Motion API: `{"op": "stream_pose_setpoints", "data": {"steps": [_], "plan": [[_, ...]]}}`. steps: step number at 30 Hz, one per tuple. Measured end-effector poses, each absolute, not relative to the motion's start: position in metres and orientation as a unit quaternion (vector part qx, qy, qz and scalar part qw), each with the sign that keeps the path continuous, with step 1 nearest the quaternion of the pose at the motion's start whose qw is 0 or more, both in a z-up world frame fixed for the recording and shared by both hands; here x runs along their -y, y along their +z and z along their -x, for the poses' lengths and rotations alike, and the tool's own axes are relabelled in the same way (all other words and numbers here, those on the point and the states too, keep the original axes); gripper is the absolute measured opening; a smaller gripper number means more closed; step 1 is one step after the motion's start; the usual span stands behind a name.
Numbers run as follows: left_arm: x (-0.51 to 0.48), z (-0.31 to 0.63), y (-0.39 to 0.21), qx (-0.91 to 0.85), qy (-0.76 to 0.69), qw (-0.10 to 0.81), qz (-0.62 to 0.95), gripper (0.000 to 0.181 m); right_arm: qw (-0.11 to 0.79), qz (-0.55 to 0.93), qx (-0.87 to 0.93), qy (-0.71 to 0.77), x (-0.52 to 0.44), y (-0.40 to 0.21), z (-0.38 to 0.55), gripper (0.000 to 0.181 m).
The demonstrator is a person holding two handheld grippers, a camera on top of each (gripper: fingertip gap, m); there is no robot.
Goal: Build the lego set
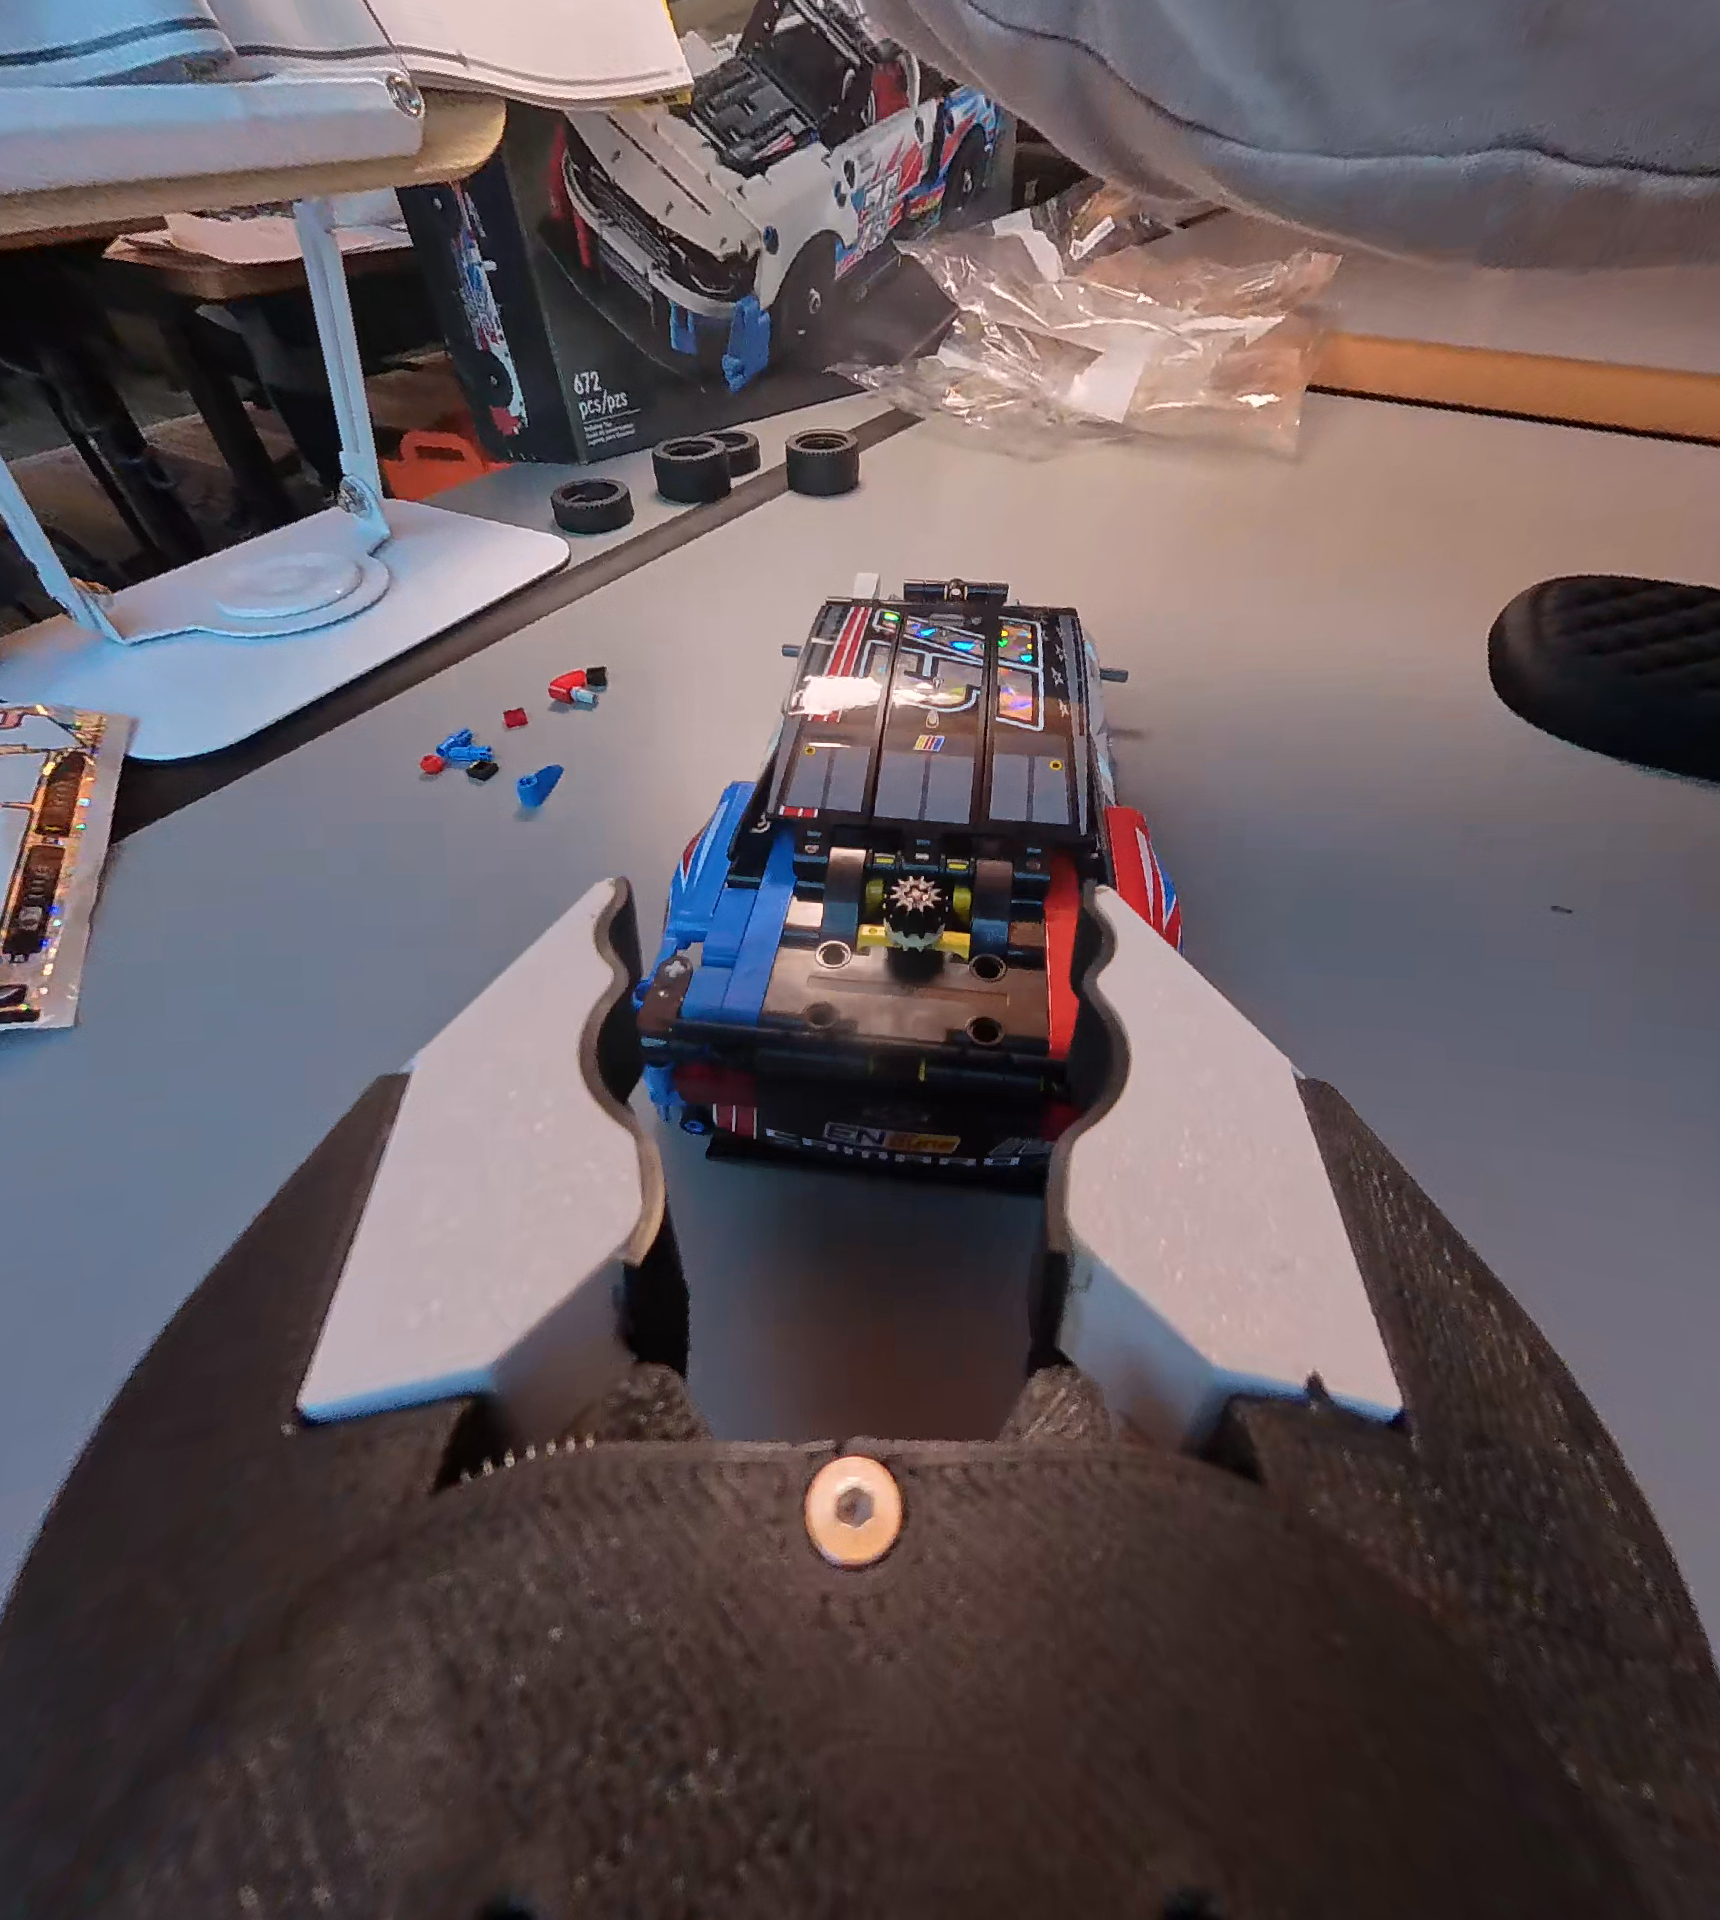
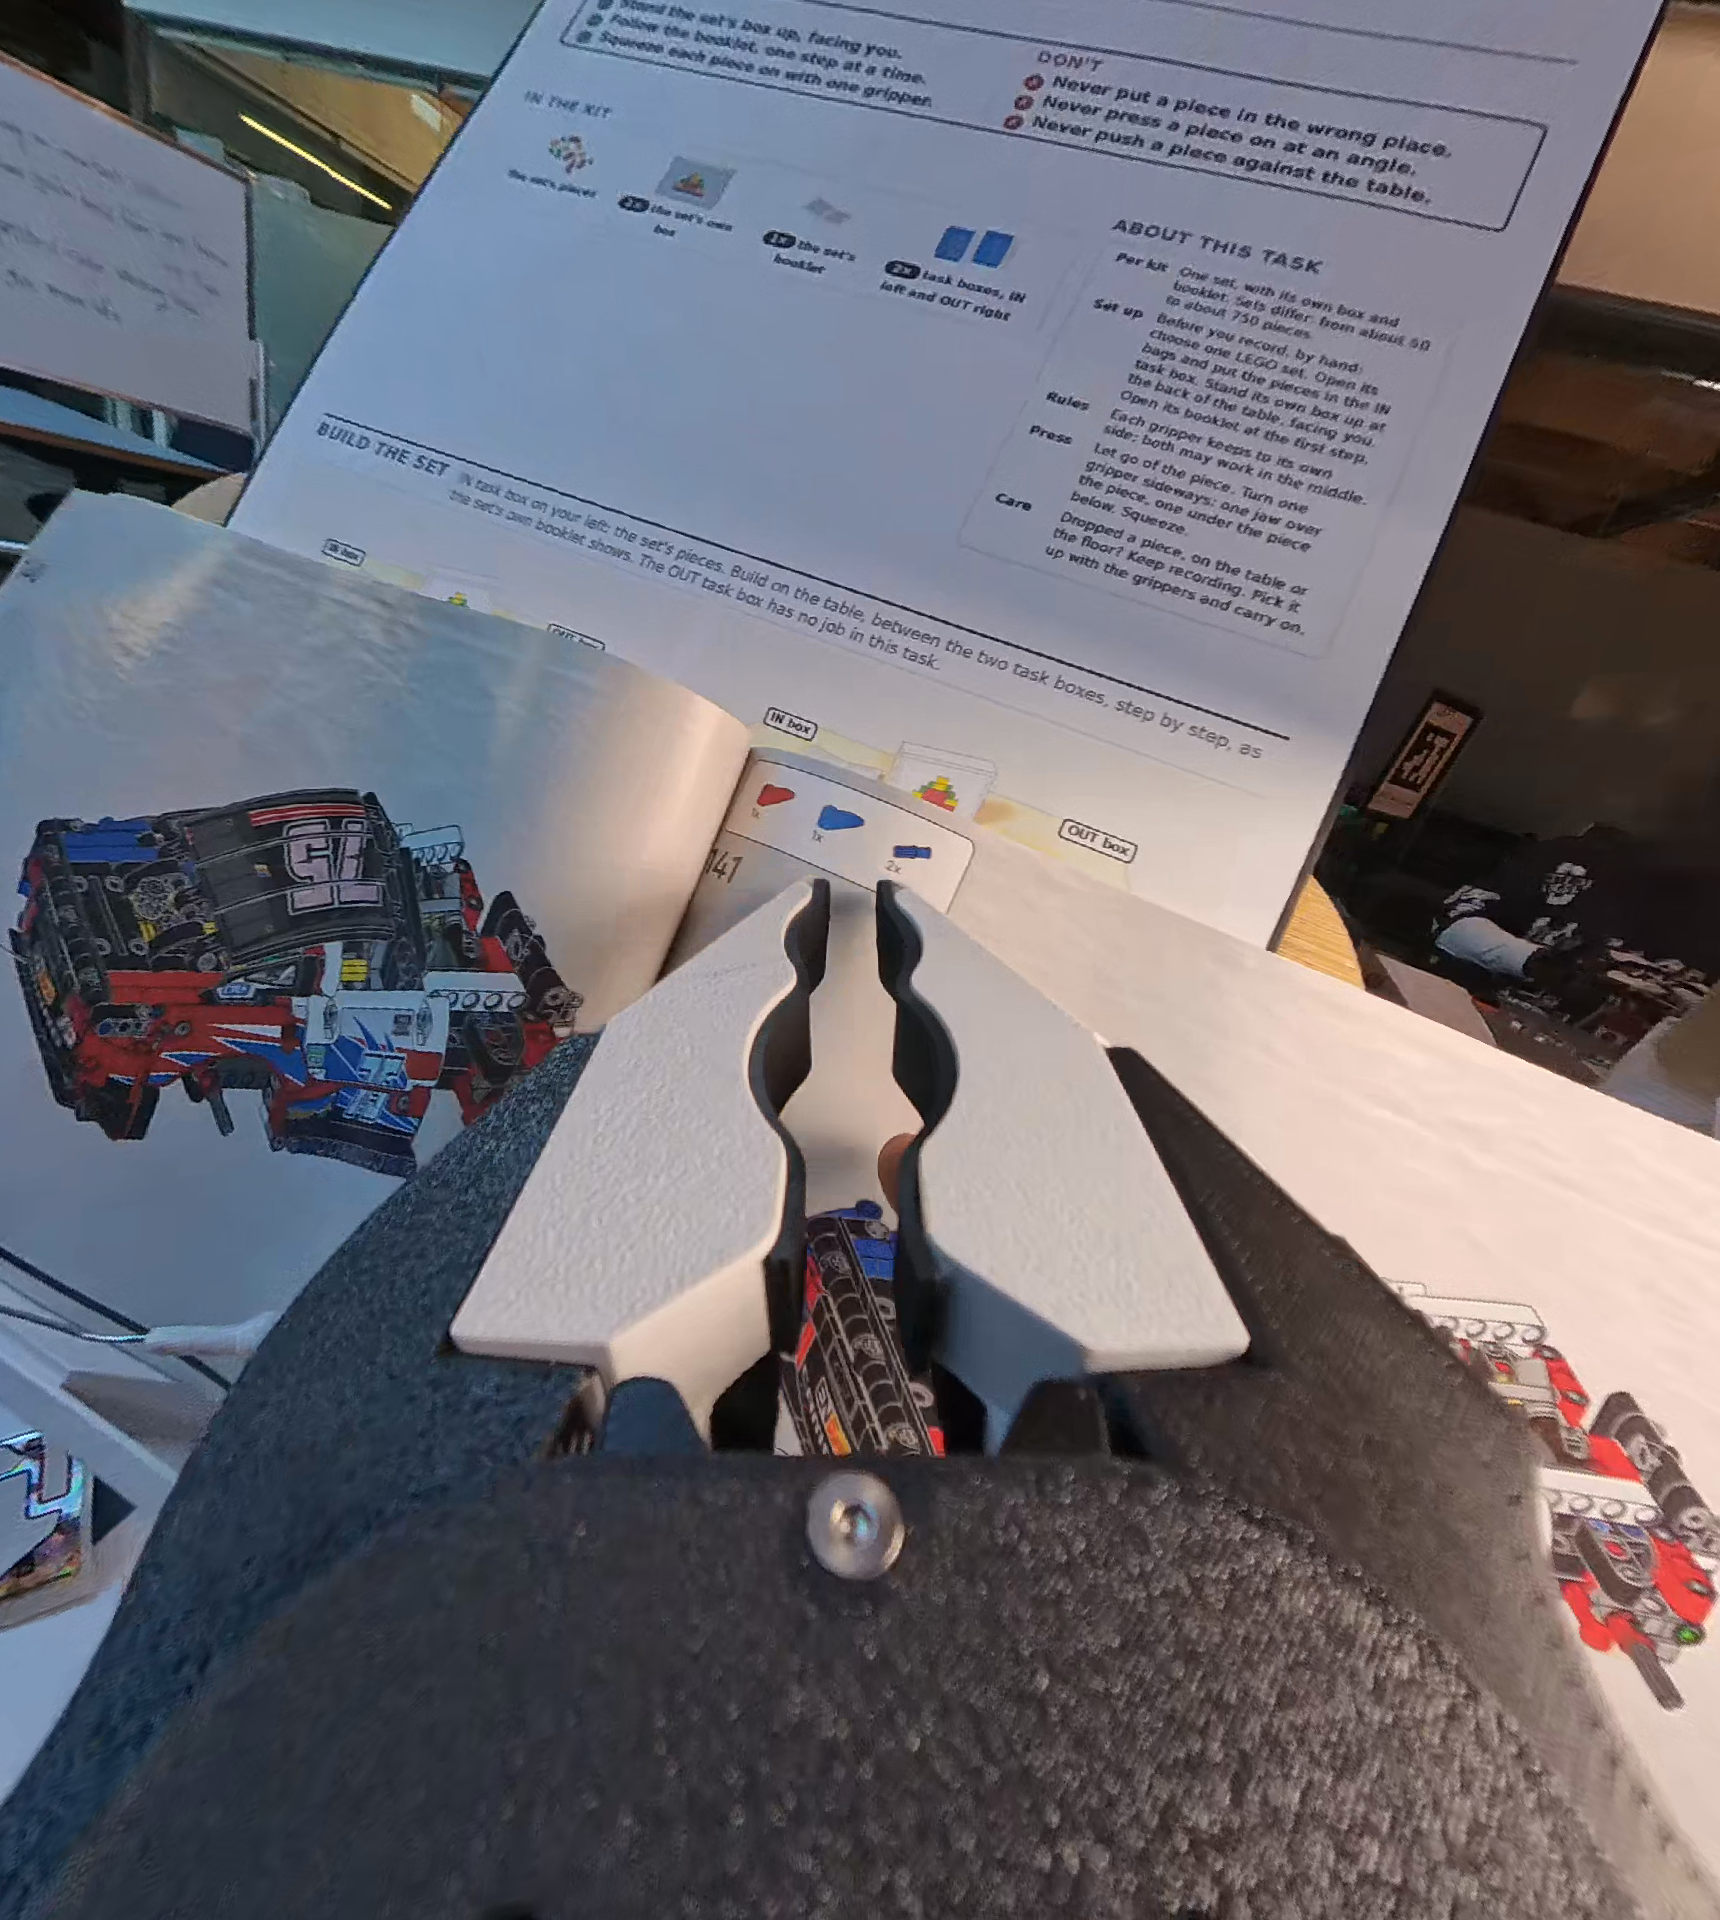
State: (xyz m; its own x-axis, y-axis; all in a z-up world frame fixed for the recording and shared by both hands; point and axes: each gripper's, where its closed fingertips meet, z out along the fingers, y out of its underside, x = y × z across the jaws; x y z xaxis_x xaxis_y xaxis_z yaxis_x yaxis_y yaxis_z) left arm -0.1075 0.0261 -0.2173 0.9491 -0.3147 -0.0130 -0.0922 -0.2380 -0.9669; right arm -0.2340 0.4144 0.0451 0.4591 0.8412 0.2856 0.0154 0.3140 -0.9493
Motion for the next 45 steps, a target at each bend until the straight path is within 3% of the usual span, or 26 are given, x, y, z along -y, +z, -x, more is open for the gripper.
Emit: {"op": "stream_pose_setpoints", "data": {"steps": [6, 10, 14, 18, 23, 28, 29, 31, 35, 39, 45], "plan": [[-0.026, 0.110, -0.214, -0.119, -0.085, 0.613, 0.776, 0.081, 0.692, 0.499, 0.423, 0.306, -0.416, 0.046, 0.225, 0.007], [-0.024, 0.115, -0.209, -0.110, -0.069, 0.625, 0.770, 0.079, 0.656, 0.429, 0.488, 0.385, -0.350, 0.033, 0.214, 0.007], [-0.025, 0.118, -0.211, -0.099, -0.078, 0.622, 0.773, 0.078, 0.458, 0.379, 0.670, 0.445, -0.251, -0.056, 0.199, 0.010], [-0.028, 0.118, -0.210, -0.090, -0.092, 0.625, 0.770, 0.078, 0.284, 0.365, 0.816, 0.347, -0.203, -0.178, 0.174, 0.013], [-0.026, 0.116, -0.213, -0.099, -0.081, 0.618, 0.776, 0.077, 0.194, 0.350, 0.872, 0.282, -0.176, -0.262, 0.174, 0.017], [-0.024, 0.116, -0.215, -0.098, -0.083, 0.613, 0.779, 0.078, 0.142, 0.354, 0.885, 0.265, -0.168, -0.285, 0.185, 0.016], [-0.023, 0.116, -0.215, -0.098, -0.087, 0.613, 0.779, 0.079, 0.138, 0.355, 0.884, 0.271, -0.166, -0.284, 0.187, 0.005], [-0.023, 0.115, -0.216, -0.100, -0.088, 0.610, 0.781, 0.079, 0.129, 0.347, 0.892, 0.258, -0.166, -0.282, 0.182, 0.005], [-0.021, 0.113, -0.214, -0.109, -0.080, 0.610, 0.781, 0.080, 0.169, 0.352, 0.861, 0.324, -0.164, -0.231, 0.165, 0.004], [-0.020, 0.110, -0.211, -0.117, -0.074, 0.612, 0.779, 0.081, 0.181, 0.364, 0.847, 0.341, -0.170, -0.201, 0.097, 0.004], [-0.024, 0.109, -0.213, -0.109, -0.082, 0.609, 0.781, 0.093, 0.136, 0.416, 0.848, 0.299, -0.168, -0.243, -0.016, 0.005]]}}
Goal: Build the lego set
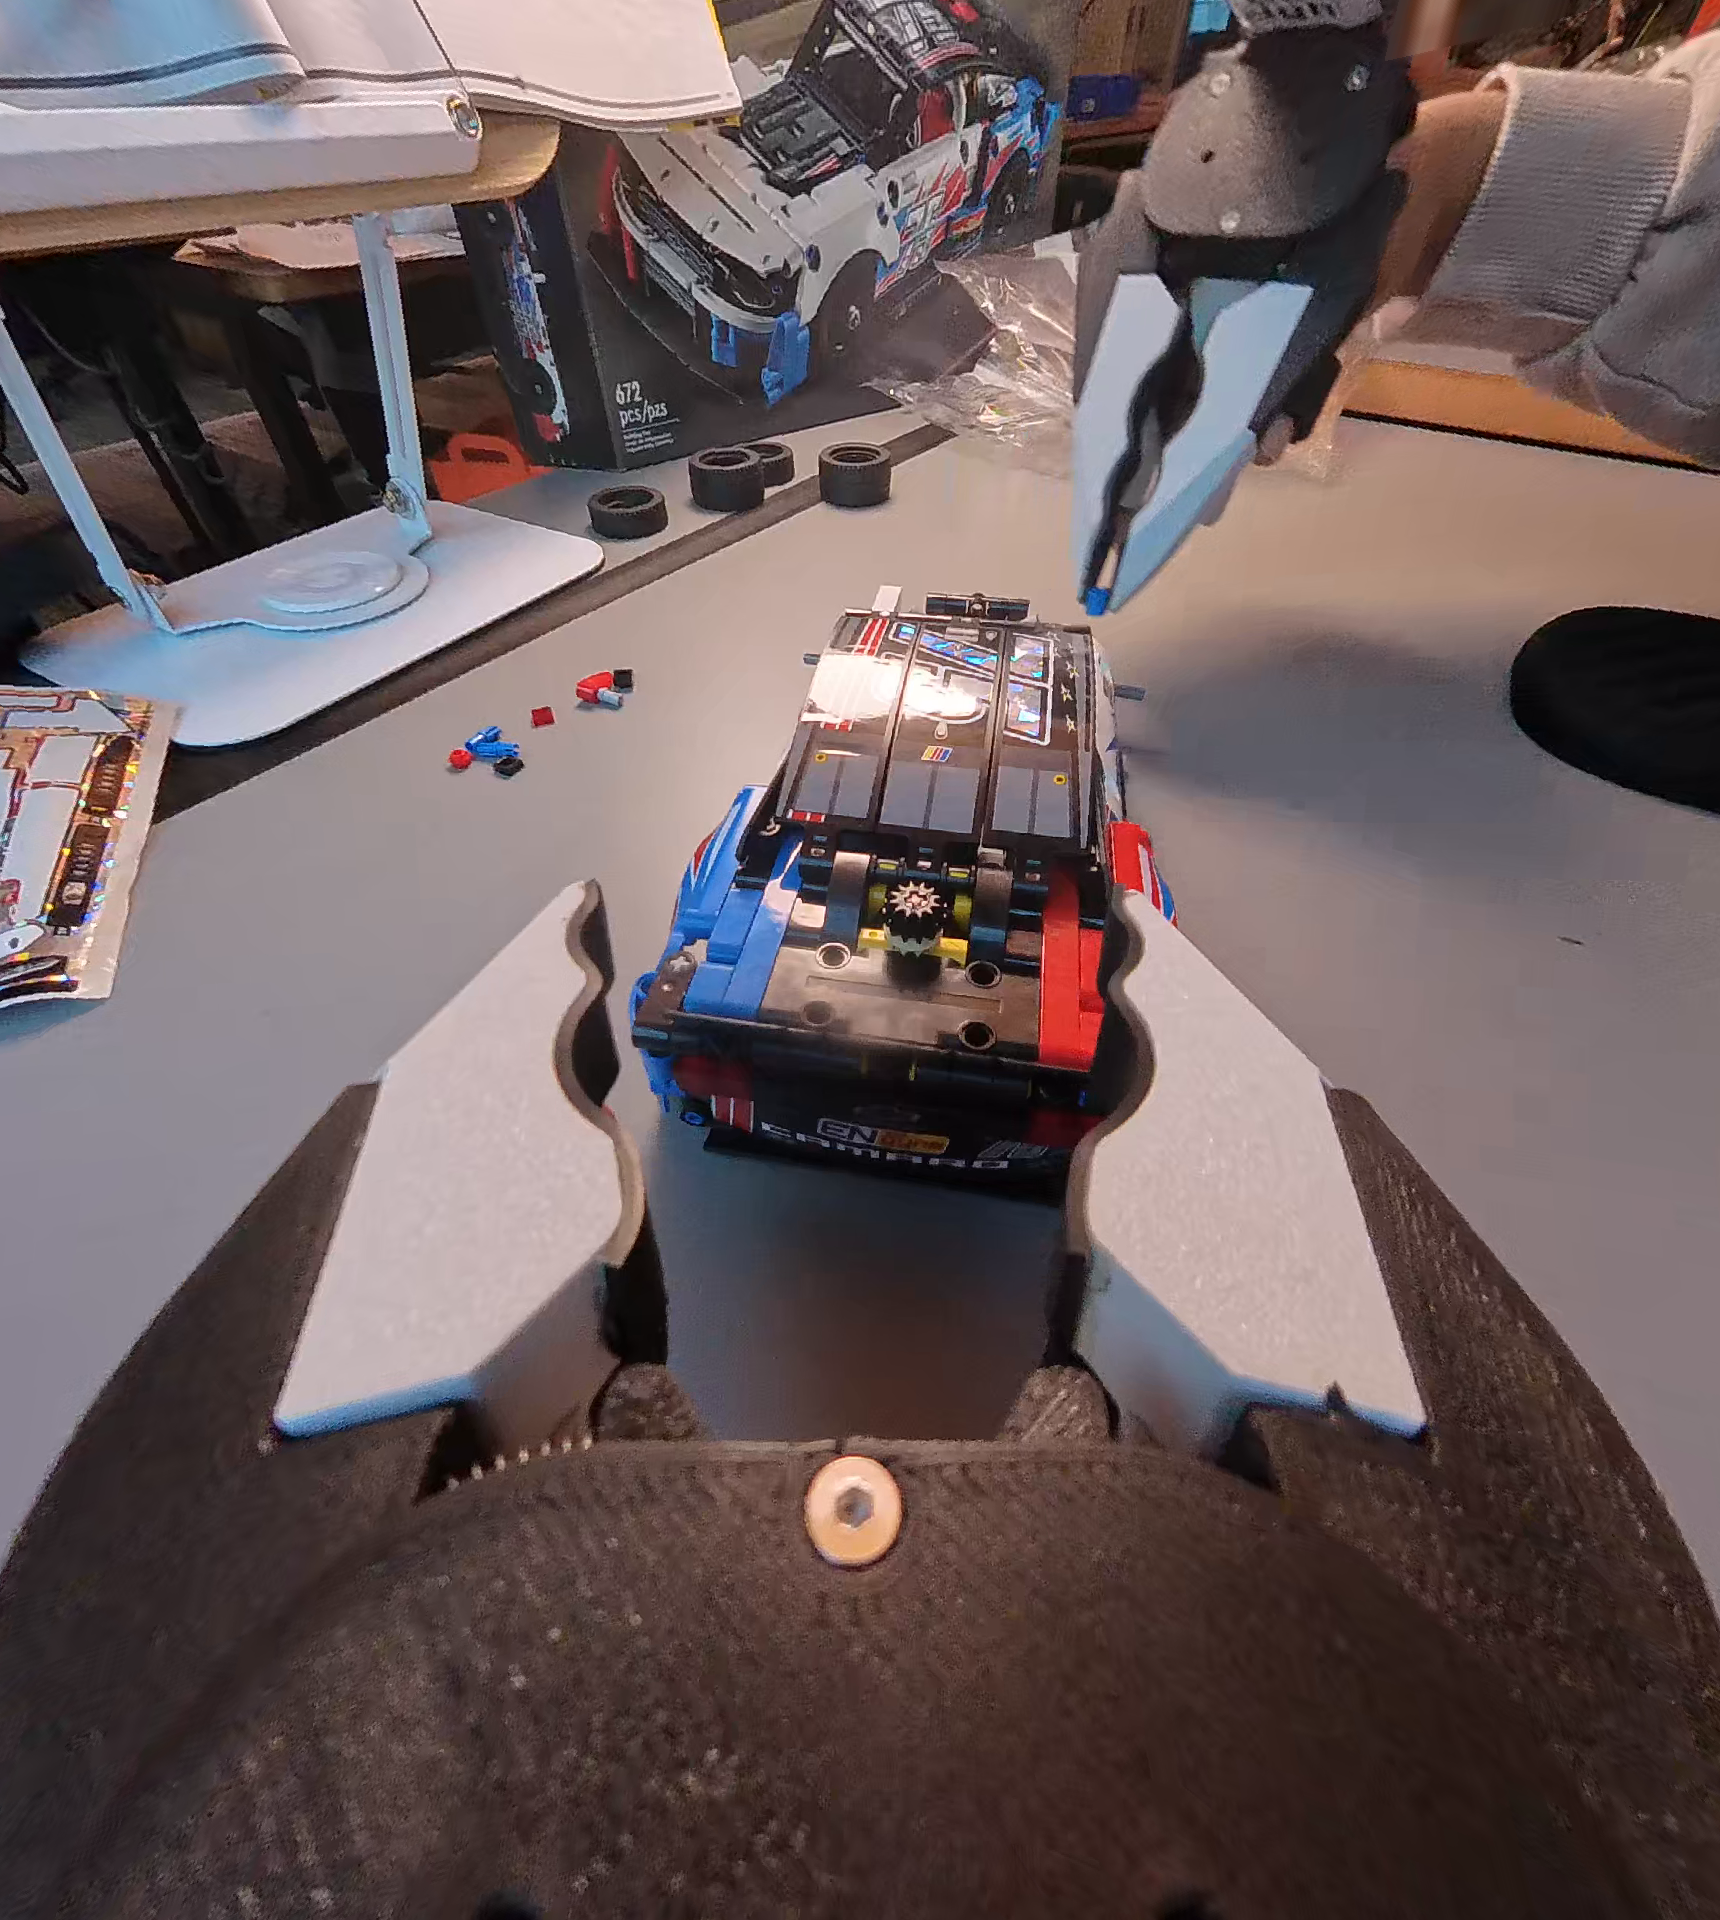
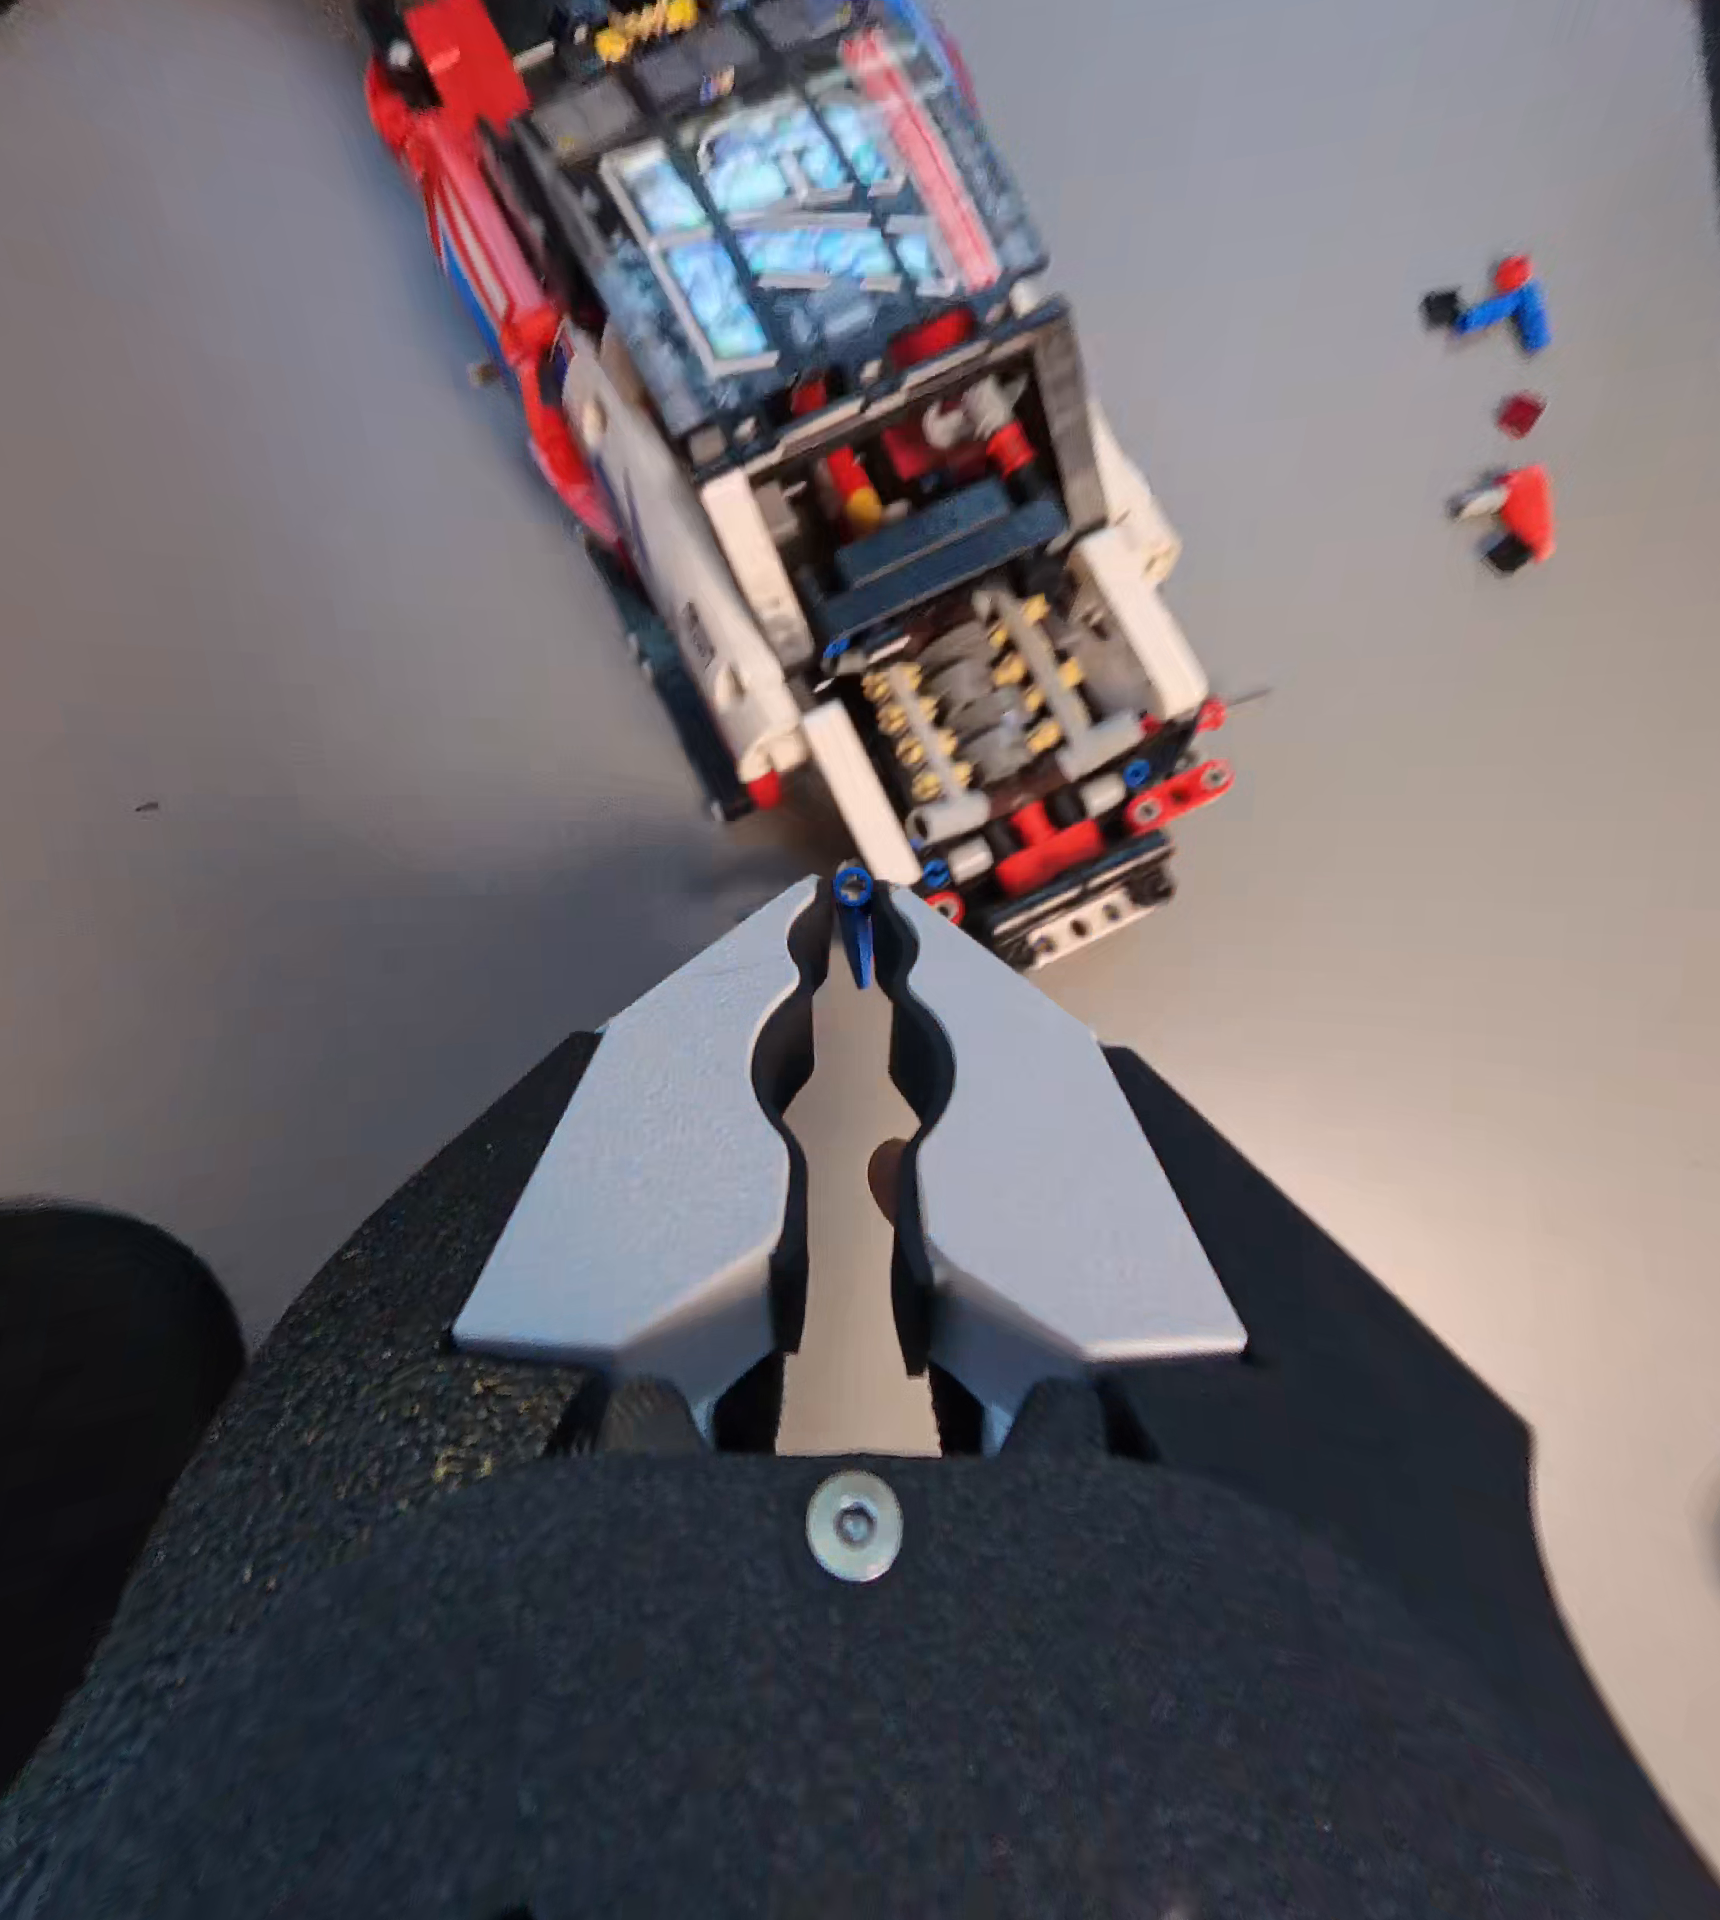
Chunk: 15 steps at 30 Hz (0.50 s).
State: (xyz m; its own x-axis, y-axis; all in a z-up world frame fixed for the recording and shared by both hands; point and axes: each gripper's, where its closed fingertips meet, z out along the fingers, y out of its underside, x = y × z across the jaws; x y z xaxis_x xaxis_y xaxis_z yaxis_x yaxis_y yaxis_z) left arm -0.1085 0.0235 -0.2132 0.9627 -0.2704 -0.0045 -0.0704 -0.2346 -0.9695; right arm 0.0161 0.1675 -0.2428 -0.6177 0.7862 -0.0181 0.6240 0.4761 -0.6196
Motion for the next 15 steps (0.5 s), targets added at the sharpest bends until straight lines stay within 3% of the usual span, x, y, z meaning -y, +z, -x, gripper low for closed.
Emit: {"op": "stream_pose_setpoints", "data": {"steps": [8, 15], "plan": [[-0.025, 0.108, -0.213, -0.101, -0.071, 0.607, 0.785, 0.095, 0.142, 0.435, 0.851, 0.257, -0.159, -0.285, -0.056, 0.018], [-0.027, 0.109, -0.216, -0.097, -0.065, 0.605, 0.787, 0.094, 0.250, 0.431, 0.793, 0.352, -0.194, -0.206, 0.033, 0.013]]}}
